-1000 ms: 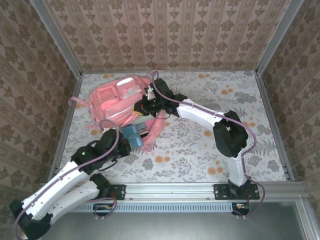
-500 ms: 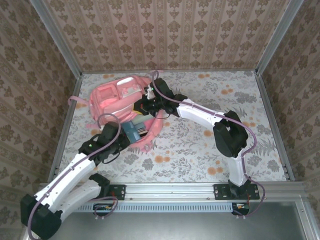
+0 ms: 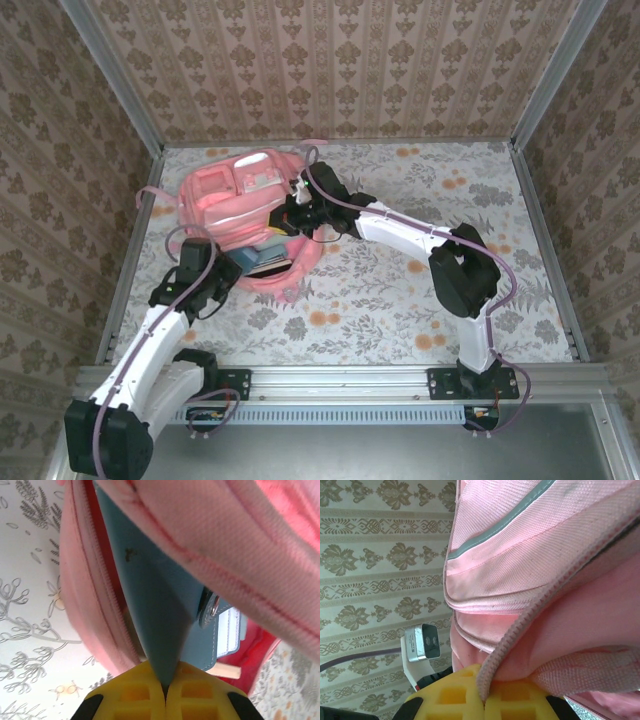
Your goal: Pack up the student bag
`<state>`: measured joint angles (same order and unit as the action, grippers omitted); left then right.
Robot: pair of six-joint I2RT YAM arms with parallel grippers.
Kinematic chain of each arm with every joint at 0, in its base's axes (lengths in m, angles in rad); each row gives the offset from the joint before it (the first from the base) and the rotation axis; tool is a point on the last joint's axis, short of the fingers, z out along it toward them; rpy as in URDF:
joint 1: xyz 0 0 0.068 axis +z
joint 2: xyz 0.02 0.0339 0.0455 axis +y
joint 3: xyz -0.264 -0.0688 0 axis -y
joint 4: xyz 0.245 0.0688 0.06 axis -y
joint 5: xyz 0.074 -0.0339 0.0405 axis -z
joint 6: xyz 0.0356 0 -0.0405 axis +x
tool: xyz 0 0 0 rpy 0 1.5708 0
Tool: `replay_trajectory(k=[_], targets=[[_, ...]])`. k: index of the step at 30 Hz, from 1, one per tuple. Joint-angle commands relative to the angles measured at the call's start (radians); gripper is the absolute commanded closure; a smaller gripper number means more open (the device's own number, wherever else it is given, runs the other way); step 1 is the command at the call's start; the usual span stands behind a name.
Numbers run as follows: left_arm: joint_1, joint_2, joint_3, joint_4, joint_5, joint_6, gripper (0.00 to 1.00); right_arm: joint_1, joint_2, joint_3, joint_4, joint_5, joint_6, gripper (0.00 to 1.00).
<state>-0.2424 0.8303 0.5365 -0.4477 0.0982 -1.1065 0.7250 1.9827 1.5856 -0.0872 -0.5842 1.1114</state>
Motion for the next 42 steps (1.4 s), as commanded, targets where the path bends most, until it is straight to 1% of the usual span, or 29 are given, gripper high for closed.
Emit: replay_trajectory(k=[1, 5, 8, 9, 11, 12, 13, 15, 16, 22, 27, 29, 33, 38, 39, 40, 41, 42], targets=[[0.035, 0.002, 0.011, 0.133, -0.054, -0.051, 1.0, 0.013, -0.064, -0.004, 0.023, -0.048, 0.009, 1.0], [0.062, 0.033, 0.015, 0.195, -0.076, -0.072, 1.0, 0.023, -0.066, -0.009, 0.024, -0.051, 0.009, 1.0], [0.063, 0.07, 0.027, 0.233, -0.094, -0.088, 1.0, 0.028, -0.068, -0.022, 0.028, -0.05, 0.009, 1.0], [0.063, 0.081, 0.026, 0.253, -0.092, -0.088, 0.93, 0.027, -0.069, -0.025, 0.03, -0.048, 0.01, 1.0], [0.065, 0.107, 0.032, 0.27, -0.085, -0.09, 0.56, 0.028, -0.071, -0.03, 0.032, -0.047, 0.012, 1.0], [0.064, 0.115, 0.037, 0.27, -0.077, -0.084, 0.44, 0.028, -0.071, -0.032, 0.032, -0.046, 0.011, 1.0], [0.063, 0.118, 0.045, 0.262, -0.07, -0.074, 0.37, 0.026, -0.073, -0.031, 0.031, -0.044, 0.011, 1.0], [0.063, 0.108, 0.059, 0.222, -0.068, -0.054, 0.31, 0.025, -0.073, -0.034, 0.03, -0.04, 0.009, 1.0], [0.062, 0.094, 0.065, 0.196, -0.07, -0.039, 0.3, 0.024, -0.074, -0.037, 0.031, -0.038, 0.009, 1.0], [0.061, -0.044, 0.062, 0.028, -0.081, 0.006, 0.3, -0.005, -0.09, -0.068, 0.03, -0.024, 0.005, 1.0], [0.055, -0.161, 0.056, -0.093, -0.068, 0.031, 0.35, -0.052, -0.128, -0.113, 0.017, -0.014, -0.017, 1.0], [0.052, -0.193, 0.057, -0.127, -0.06, 0.044, 0.4, -0.077, -0.147, -0.14, 0.011, -0.012, -0.026, 1.0], [0.052, -0.215, 0.051, -0.159, -0.05, 0.069, 0.41, -0.136, -0.198, -0.197, -0.022, 0.0, -0.065, 1.0], [0.052, -0.156, -0.003, -0.054, 0.046, 0.075, 0.41, -0.197, -0.25, -0.277, -0.064, 0.012, -0.125, 1.0], [0.052, -0.134, -0.008, -0.033, 0.06, 0.082, 0.41, -0.204, -0.254, -0.289, -0.075, 0.016, -0.137, 0.99], [0.052, -0.111, -0.011, -0.019, 0.071, 0.087, 0.41, -0.208, -0.26, -0.302, -0.085, 0.025, -0.152, 0.96], [0.052, -0.089, -0.01, -0.006, 0.081, 0.098, 0.41, -0.21, -0.264, -0.316, -0.1, 0.033, -0.169, 0.9], [0.053, -0.073, -0.011, 0.011, 0.093, 0.107, 0.41, -0.212, -0.27, -0.324, -0.112, 0.043, -0.184, 0.82]])
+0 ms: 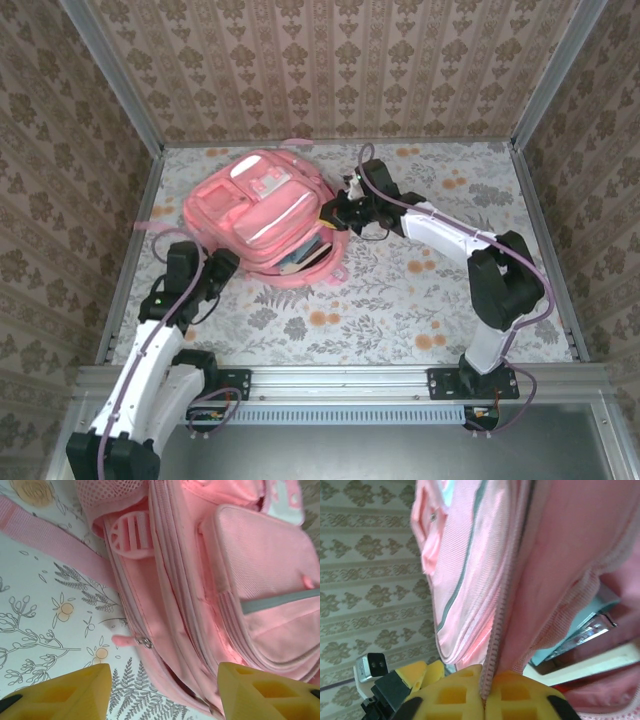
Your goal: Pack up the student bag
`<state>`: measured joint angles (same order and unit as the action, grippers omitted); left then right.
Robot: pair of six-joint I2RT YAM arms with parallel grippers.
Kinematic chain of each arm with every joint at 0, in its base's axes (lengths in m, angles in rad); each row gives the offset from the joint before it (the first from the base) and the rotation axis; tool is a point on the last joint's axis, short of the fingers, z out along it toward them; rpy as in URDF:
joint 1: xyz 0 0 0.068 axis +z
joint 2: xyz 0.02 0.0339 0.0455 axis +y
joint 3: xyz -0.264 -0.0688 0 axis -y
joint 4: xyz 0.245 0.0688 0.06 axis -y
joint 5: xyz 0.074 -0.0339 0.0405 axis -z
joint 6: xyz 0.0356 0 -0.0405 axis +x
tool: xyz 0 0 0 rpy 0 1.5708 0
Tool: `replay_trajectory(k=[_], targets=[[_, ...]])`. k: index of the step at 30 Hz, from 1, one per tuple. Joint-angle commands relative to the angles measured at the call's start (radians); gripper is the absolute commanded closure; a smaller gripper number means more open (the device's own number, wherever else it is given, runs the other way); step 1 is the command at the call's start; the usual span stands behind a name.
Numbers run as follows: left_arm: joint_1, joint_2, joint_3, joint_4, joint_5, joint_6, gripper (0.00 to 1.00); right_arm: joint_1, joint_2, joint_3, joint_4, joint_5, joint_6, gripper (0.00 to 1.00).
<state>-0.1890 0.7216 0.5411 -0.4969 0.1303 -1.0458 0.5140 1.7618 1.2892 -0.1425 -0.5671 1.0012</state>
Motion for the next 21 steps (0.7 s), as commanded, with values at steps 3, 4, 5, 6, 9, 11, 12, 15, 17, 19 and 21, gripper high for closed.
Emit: replay_trajectory(k=[3, 4, 5, 6, 9, 11, 12, 15, 17, 19, 21], targets=[[0.001, 0.08, -0.01, 0.075, 0.076, 0.063, 0.42, -0.002, -0.069, -0.049, -0.115, 0.071, -0.123, 0.73], [0.0, 0.086, -0.014, 0.081, 0.078, 0.065, 0.43, -0.001, -0.082, -0.06, -0.122, 0.081, -0.133, 0.67], [-0.001, 0.09, -0.021, 0.091, 0.078, 0.063, 0.43, 0.0, -0.097, -0.07, -0.131, 0.095, -0.141, 0.61], [0.0, 0.09, -0.03, 0.099, 0.078, 0.06, 0.43, 0.0, -0.111, -0.08, -0.14, 0.109, -0.151, 0.6], [0.003, 0.096, -0.07, 0.146, 0.086, 0.054, 0.45, 0.009, -0.16, -0.12, -0.147, 0.148, -0.169, 0.59], [0.006, 0.113, -0.09, 0.176, 0.086, 0.05, 0.46, 0.019, -0.184, -0.14, -0.152, 0.162, -0.178, 0.58], [0.009, 0.129, -0.096, 0.201, 0.089, 0.054, 0.46, 0.028, -0.195, -0.149, -0.153, 0.168, -0.186, 0.58], [0.014, 0.191, -0.096, 0.252, 0.082, 0.073, 0.48, 0.059, -0.209, -0.17, -0.15, 0.18, -0.196, 0.57], [0.022, 0.238, -0.091, 0.282, 0.074, 0.093, 0.51, 0.081, -0.209, -0.178, -0.144, 0.182, -0.197, 0.57], [0.036, 0.279, -0.087, 0.307, 0.064, 0.102, 0.6, 0.103, -0.208, -0.183, -0.14, 0.19, -0.188, 0.57], [0.051, 0.299, -0.089, 0.332, 0.062, 0.104, 0.61, 0.118, -0.211, -0.186, -0.133, 0.196, -0.178, 0.57]])
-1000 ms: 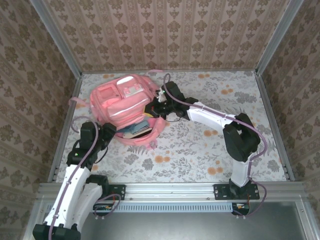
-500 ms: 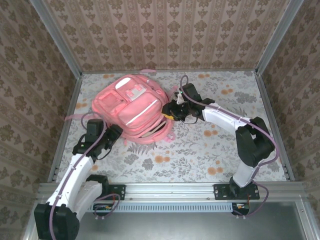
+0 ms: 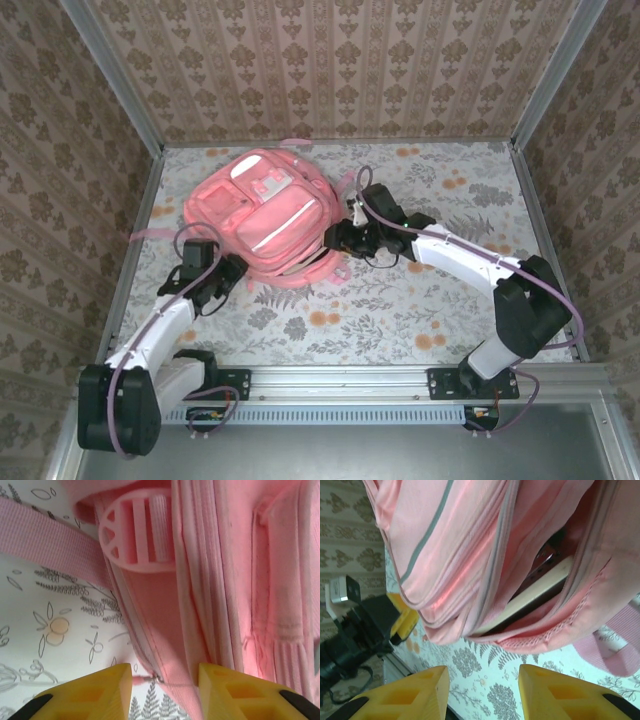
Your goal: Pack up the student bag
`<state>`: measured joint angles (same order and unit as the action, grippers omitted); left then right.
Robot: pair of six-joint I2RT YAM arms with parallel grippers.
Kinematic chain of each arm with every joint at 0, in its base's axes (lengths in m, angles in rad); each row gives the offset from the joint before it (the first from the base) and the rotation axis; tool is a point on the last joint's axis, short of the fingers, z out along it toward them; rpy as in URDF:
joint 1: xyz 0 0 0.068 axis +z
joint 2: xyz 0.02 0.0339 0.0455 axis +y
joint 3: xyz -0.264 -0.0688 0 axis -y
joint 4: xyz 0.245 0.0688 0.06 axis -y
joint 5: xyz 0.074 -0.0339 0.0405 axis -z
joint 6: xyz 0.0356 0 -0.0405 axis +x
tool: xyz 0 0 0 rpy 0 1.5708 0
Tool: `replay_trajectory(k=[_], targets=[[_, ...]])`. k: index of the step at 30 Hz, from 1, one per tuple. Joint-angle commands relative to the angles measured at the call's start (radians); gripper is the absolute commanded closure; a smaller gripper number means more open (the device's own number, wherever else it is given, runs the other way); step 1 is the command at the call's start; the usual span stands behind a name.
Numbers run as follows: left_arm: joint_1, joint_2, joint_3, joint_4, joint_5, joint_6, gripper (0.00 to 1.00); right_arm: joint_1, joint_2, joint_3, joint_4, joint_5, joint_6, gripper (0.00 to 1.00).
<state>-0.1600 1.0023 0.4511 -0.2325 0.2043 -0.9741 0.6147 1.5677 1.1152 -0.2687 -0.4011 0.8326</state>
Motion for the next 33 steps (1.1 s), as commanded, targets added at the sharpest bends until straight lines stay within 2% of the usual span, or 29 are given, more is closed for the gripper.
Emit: replay_trajectory(k=[1, 5, 8, 13, 20, 28, 29, 30, 32, 33], targets=[[0.031, 0.023, 0.001, 0.068, -0.016, 0.032, 0.6, 0.024, -0.017, -0.015, -0.003, 0.035, -0.005, 0.57], [0.071, 0.005, -0.017, 0.075, -0.02, 0.034, 0.6, 0.047, -0.017, -0.014, -0.001, 0.044, 0.001, 0.57], [0.096, -0.03, -0.02, 0.087, -0.005, 0.048, 0.53, 0.053, -0.017, -0.015, 0.0, 0.049, 0.006, 0.57], [0.127, -0.03, -0.017, 0.136, 0.041, 0.061, 0.5, 0.067, -0.002, -0.011, 0.009, 0.048, 0.011, 0.57], [0.117, 0.088, 0.003, 0.247, 0.113, 0.043, 0.51, 0.081, 0.025, 0.0, 0.014, 0.042, 0.013, 0.57], [0.057, 0.209, 0.028, 0.296, 0.09, 0.055, 0.49, 0.108, 0.041, 0.014, 0.016, 0.048, 0.002, 0.57], [0.055, 0.224, 0.027, 0.308, 0.09, 0.053, 0.51, 0.11, 0.04, 0.014, 0.015, 0.051, -0.001, 0.57], [0.05, 0.242, 0.029, 0.326, 0.094, 0.052, 0.56, 0.115, 0.039, 0.014, 0.014, 0.055, -0.005, 0.57], [0.042, 0.268, 0.041, 0.332, 0.092, 0.052, 0.75, 0.122, 0.035, 0.014, 0.013, 0.06, -0.013, 0.57], [0.037, 0.276, 0.05, 0.33, 0.092, 0.053, 0.87, 0.126, 0.032, 0.012, 0.013, 0.063, -0.018, 0.57]])
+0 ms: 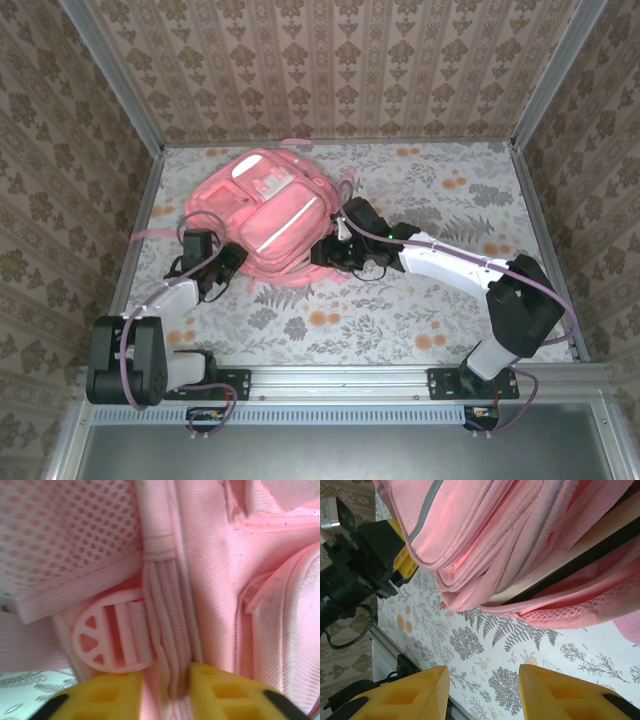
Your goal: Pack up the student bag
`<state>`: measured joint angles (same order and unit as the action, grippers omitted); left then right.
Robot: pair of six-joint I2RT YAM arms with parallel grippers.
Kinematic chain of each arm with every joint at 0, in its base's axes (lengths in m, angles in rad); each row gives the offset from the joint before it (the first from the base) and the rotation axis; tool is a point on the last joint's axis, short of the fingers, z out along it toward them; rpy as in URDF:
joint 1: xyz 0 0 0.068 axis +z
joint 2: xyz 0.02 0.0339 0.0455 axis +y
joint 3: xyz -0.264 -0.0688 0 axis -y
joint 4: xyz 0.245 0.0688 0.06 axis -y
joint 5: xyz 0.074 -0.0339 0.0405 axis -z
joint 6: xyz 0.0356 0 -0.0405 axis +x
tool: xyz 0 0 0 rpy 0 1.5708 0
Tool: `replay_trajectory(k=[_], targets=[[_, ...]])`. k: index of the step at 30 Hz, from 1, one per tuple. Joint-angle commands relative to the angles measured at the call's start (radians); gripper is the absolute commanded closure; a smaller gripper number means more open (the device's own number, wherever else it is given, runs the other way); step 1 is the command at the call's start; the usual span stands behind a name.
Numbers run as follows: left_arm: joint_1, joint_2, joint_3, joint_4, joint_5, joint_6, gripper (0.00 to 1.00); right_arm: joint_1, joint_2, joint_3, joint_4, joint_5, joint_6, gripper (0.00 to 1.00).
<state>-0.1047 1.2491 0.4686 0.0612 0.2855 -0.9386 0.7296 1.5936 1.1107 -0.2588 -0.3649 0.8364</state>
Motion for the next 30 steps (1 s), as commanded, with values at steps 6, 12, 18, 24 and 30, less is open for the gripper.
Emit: replay_trajectory(k=[6, 12, 18, 24, 30], targets=[[-0.072, -0.034, 0.102, -0.067, -0.055, -0.009, 1.0, 0.031, -0.036, -0.004, 0.015, 0.059, -0.052, 0.57], [-0.129, -0.147, 0.145, -0.157, -0.127, -0.058, 1.0, 0.044, -0.07, -0.041, 0.052, 0.081, -0.059, 0.58], [-0.22, -0.187, 0.185, -0.196, -0.207, -0.118, 1.0, 0.06, -0.079, -0.066, 0.095, 0.093, -0.059, 0.58], [-0.291, -0.16, 0.237, -0.184, -0.243, -0.178, 1.0, 0.14, -0.102, -0.168, 0.275, 0.201, -0.049, 0.59], [-0.345, -0.124, 0.302, -0.206, -0.256, -0.19, 1.0, 0.284, -0.047, -0.287, 0.552, 0.426, -0.094, 0.6]])
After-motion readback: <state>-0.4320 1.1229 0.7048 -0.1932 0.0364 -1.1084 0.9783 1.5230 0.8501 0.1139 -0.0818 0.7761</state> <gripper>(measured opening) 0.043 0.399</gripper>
